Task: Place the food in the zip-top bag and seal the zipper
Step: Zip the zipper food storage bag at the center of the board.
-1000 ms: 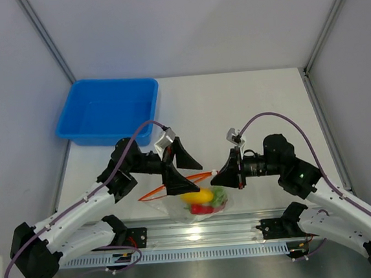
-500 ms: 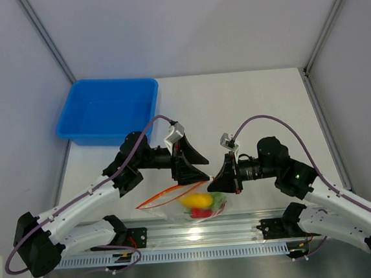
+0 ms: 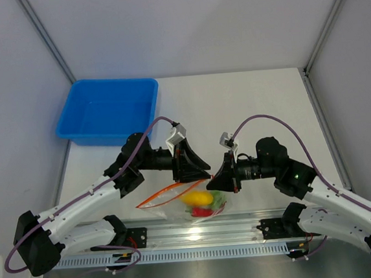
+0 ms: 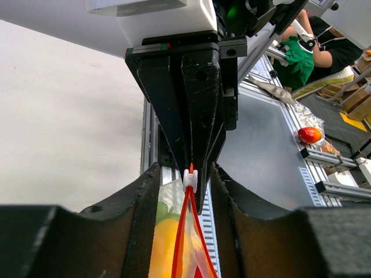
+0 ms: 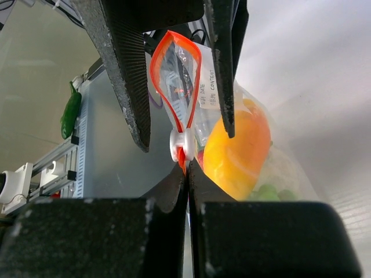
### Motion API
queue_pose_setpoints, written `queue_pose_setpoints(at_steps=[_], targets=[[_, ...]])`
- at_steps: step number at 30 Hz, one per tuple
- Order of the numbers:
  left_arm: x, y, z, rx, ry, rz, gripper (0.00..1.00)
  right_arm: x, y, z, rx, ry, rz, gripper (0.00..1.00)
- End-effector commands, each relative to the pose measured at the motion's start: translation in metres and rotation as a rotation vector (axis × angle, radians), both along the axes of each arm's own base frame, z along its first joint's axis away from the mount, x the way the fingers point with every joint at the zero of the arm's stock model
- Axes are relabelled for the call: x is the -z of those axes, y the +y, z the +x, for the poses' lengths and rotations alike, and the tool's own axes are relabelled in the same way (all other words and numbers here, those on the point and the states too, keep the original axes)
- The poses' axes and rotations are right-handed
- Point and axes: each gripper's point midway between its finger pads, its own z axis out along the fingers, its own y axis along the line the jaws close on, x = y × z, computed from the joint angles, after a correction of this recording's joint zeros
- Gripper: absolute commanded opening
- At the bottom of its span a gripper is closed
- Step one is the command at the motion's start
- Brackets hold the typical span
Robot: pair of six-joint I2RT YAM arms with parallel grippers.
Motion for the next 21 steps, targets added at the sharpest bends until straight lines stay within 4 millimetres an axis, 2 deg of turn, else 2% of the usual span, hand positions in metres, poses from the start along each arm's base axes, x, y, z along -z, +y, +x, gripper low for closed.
queue_pose_setpoints(at_steps=[1,8,13,21], targets=[[-0.0033,-0.0013,-0.0053,0.028,-0.023,-0.026,0.42,-0.026,0.004,0.0057,0.023,-0.053,0.056,0.0],[-0.0007,-0.0014,-0.0091,0.054,-0.006,-0.018,0.3,-0.0239,0.0027,0.0101,0.052,-0.051,0.039,0.0],[-0.0016,-0.0015,-0.0129,0.08,0.008,-0.022,0.29,-0.023,0.0027,0.0115,0.059,-0.053,0.036,0.0],[0.0013,-0.0015,-0.0136,0.082,0.028,-0.014,0.19,-0.0206,0.0008,0.0145,0.081,-0.055,0.028,0.0]])
